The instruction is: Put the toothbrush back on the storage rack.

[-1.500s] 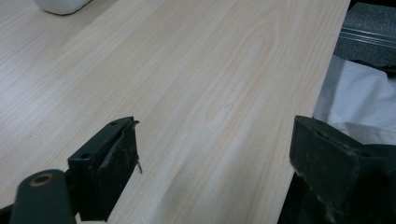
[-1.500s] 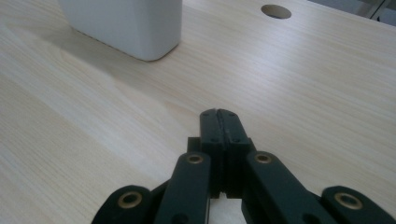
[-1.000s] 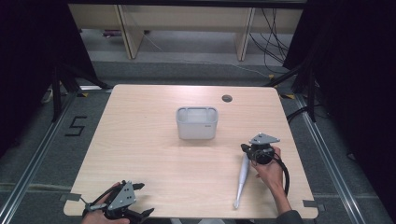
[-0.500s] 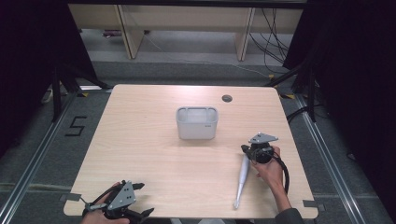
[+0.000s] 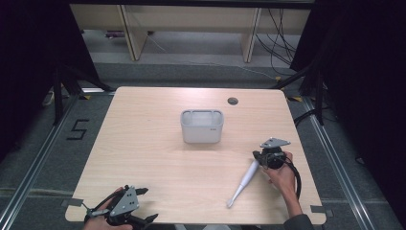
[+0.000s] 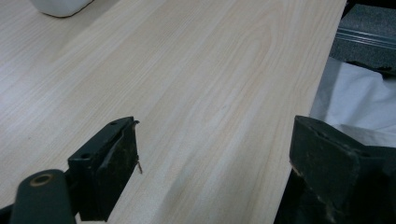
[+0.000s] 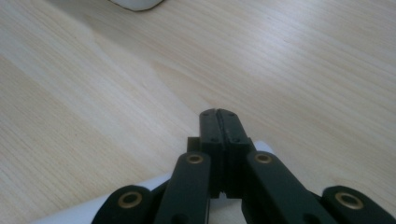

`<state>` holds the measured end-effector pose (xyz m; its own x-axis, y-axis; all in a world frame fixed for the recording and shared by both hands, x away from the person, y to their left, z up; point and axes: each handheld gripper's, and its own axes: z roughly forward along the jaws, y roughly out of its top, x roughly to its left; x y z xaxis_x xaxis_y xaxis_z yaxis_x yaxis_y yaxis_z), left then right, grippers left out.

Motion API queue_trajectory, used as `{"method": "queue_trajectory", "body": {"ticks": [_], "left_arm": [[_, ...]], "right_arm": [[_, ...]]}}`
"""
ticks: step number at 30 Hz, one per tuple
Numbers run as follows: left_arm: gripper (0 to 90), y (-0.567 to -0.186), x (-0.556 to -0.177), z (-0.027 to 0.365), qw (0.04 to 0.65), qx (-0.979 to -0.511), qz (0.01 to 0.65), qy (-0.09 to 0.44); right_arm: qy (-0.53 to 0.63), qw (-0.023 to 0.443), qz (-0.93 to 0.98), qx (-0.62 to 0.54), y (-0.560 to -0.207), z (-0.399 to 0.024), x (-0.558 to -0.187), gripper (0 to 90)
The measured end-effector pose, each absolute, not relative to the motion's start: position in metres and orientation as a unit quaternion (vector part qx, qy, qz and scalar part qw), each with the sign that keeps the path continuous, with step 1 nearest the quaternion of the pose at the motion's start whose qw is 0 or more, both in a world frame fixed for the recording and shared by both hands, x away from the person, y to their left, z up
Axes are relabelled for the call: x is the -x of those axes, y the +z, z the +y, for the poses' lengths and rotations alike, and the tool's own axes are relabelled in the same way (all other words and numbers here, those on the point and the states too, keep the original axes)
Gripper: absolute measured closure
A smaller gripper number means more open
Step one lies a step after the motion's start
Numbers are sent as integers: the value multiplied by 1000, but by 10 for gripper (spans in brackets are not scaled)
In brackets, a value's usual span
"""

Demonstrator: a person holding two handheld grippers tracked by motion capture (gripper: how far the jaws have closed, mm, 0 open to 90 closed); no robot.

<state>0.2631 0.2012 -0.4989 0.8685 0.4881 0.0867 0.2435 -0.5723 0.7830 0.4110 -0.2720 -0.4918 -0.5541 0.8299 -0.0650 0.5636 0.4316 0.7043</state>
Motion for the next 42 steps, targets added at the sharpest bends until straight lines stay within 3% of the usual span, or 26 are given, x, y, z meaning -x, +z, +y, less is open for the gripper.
{"method": "queue_trajectory", "body": {"ticks": [42], "left_arm": [[148,-498,-264,203,400,-884,194,149]], "right_arm": [[304,192,819,-446,-487,-287,-356,891]]}}
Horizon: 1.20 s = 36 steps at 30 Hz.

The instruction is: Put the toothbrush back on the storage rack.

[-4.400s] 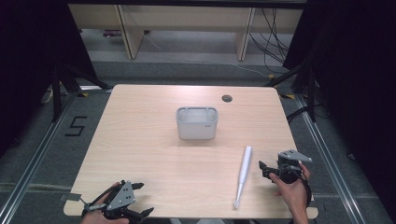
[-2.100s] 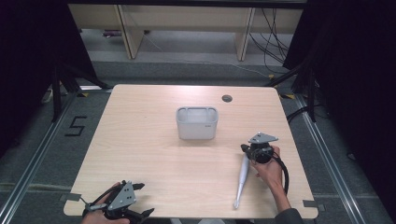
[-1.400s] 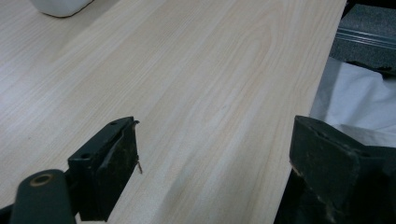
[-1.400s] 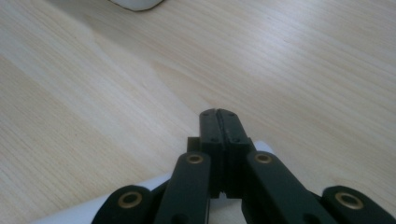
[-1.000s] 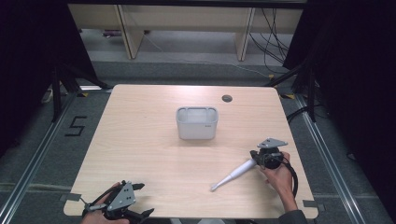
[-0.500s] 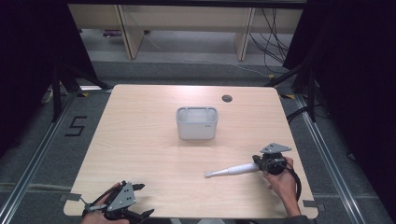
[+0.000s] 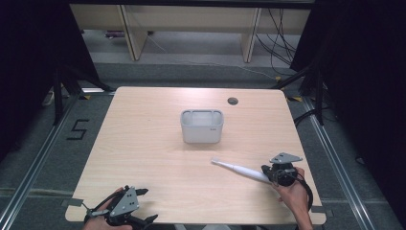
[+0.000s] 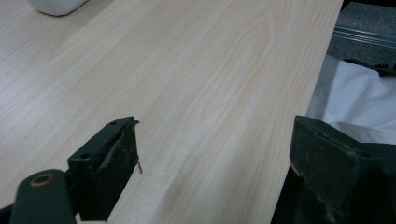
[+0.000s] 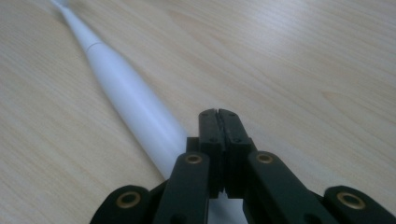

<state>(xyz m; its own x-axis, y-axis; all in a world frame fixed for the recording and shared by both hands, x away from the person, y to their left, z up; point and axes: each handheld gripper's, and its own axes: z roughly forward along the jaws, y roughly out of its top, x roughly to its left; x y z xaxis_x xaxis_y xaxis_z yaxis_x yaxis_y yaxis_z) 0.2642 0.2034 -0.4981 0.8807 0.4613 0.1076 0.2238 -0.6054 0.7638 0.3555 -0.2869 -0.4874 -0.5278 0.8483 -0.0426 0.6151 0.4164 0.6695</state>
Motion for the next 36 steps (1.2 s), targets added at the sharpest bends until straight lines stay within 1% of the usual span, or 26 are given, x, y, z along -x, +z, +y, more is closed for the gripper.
{"method": "queue_trajectory", "body": {"ticks": [2,5,7,8,9,11,14,17,19,21,24,26,28,29,30,31,32,33,34,35,36], "left_arm": [[148,-498,-264,204,397,-885,192,149],[148,-499,-263,203,406,-880,199,145],[148,-499,-264,203,400,-882,197,157],[148,-499,-265,203,399,-882,196,156],[148,-498,-264,203,405,-881,198,144],[148,-498,-264,204,397,-885,192,149],[148,-499,-264,202,411,-877,201,144],[148,-499,-264,203,408,-879,201,145],[148,-499,-265,203,400,-883,193,153],[148,-498,-265,204,397,-885,192,151],[148,-500,-264,202,414,-875,203,149],[148,-500,-264,202,411,-877,201,144],[148,-500,-264,202,414,-875,202,149],[148,-501,-264,202,414,-875,202,149],[148,-501,-265,202,409,-878,198,150],[148,-501,-265,202,409,-878,198,150],[148,-501,-265,202,409,-878,202,143],[148,-500,-266,203,400,-883,197,145],[148,-502,-265,202,408,-878,205,147],[148,-501,-266,203,401,-881,200,148],[148,-501,-266,203,401,-881,200,148]], "right_arm": [[302,197,824,-438,-488,-287,-355,890],[301,189,824,-442,-487,-283,-350,889],[299,196,828,-432,-488,-282,-348,888],[296,190,831,-432,-488,-282,-347,888],[296,190,831,-431,-488,-281,-345,886],[294,185,831,-435,-487,-280,-343,886],[291,188,834,-429,-488,-280,-341,885],[292,187,834,-429,-488,-280,-339,884],[289,178,834,-434,-487,-279,-337,884],[284,186,840,-423,-488,-278,-336,884],[281,176,841,-427,-488,-274,-334,882],[281,174,840,-431,-488,-273,-334,881],[279,186,848,-411,-488,-275,-336,873],[277,180,846,-420,-487,-274,-335,868],[269,188,846,-420,-486,-274,-335,834],[269,188,846,-420,-486,-274,-335,834],[266,187,847,-421,-483,-274,-335,816],[273,179,842,-430,-479,-273,-335,781],[275,174,841,-433,-476,-273,-337,750],[274,184,841,-428,-469,-273,-342,696],[271,180,842,-430,-465,-270,-343,681]]}}
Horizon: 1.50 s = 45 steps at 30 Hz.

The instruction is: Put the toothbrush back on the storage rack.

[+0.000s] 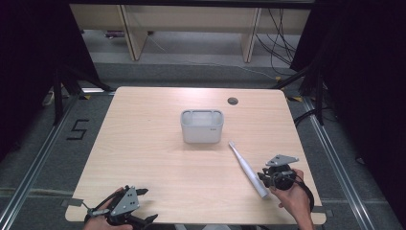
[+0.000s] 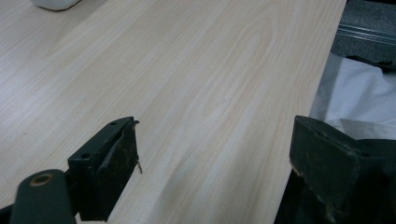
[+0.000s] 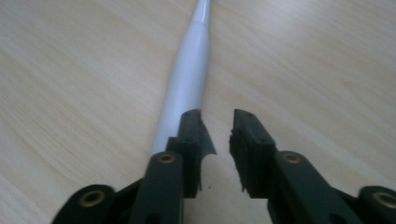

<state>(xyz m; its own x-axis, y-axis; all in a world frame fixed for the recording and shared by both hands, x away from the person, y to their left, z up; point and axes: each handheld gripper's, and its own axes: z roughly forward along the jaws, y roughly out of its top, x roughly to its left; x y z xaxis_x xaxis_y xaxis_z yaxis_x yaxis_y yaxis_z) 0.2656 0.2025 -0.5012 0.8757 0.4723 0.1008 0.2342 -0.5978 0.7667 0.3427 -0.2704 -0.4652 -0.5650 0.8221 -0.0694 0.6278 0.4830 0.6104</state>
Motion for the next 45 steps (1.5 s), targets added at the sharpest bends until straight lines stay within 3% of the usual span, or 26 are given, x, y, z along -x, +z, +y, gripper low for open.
{"method": "queue_trajectory", "body": {"ticks": [4,16,30,45], "left_arm": [[148,-502,-266,203,401,-881,202,149],[148,-501,-266,203,400,-882,203,144],[148,-500,-266,203,401,-883,198,144],[148,-500,-266,203,400,-883,198,143]], "right_arm": [[253,151,858,-421,-457,-258,-354,605],[200,96,879,-423,-456,-233,-383,524],[138,54,892,-427,-458,-218,-403,523],[103,46,904,-411,-470,-214,-421,550]]}}
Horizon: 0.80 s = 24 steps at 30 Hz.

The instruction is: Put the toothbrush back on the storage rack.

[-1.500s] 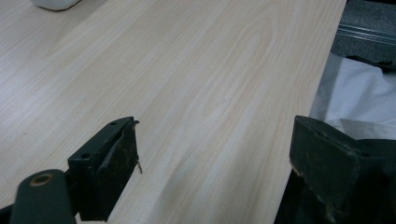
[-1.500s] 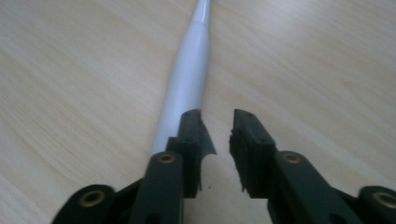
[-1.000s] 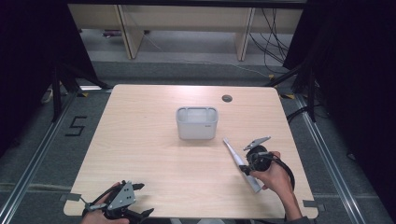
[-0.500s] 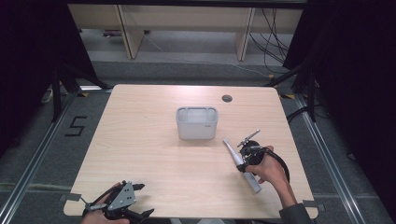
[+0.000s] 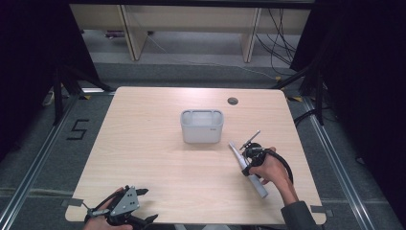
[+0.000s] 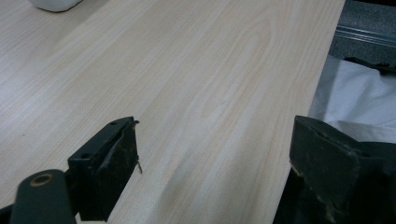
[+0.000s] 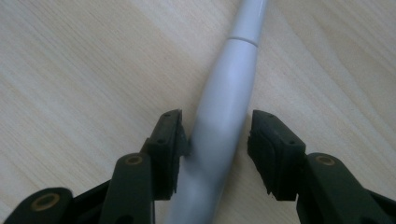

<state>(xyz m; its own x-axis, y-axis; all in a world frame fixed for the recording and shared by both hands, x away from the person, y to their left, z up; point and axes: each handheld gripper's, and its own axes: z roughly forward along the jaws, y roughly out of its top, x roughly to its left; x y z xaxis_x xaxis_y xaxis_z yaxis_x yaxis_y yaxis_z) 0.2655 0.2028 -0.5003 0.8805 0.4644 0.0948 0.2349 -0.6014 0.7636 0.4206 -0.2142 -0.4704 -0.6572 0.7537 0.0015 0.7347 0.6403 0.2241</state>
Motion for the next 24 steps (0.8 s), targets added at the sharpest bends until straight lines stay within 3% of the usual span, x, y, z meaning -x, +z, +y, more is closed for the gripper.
{"method": "queue_trajectory", "body": {"ticks": [17,24], "left_arm": [[148,-502,-265,201,409,-877,203,146],[148,-500,-265,202,402,-883,196,143]], "right_arm": [[60,20,909,-413,-473,-209,-426,658],[43,30,917,-395,-474,-204,-426,662]]}}
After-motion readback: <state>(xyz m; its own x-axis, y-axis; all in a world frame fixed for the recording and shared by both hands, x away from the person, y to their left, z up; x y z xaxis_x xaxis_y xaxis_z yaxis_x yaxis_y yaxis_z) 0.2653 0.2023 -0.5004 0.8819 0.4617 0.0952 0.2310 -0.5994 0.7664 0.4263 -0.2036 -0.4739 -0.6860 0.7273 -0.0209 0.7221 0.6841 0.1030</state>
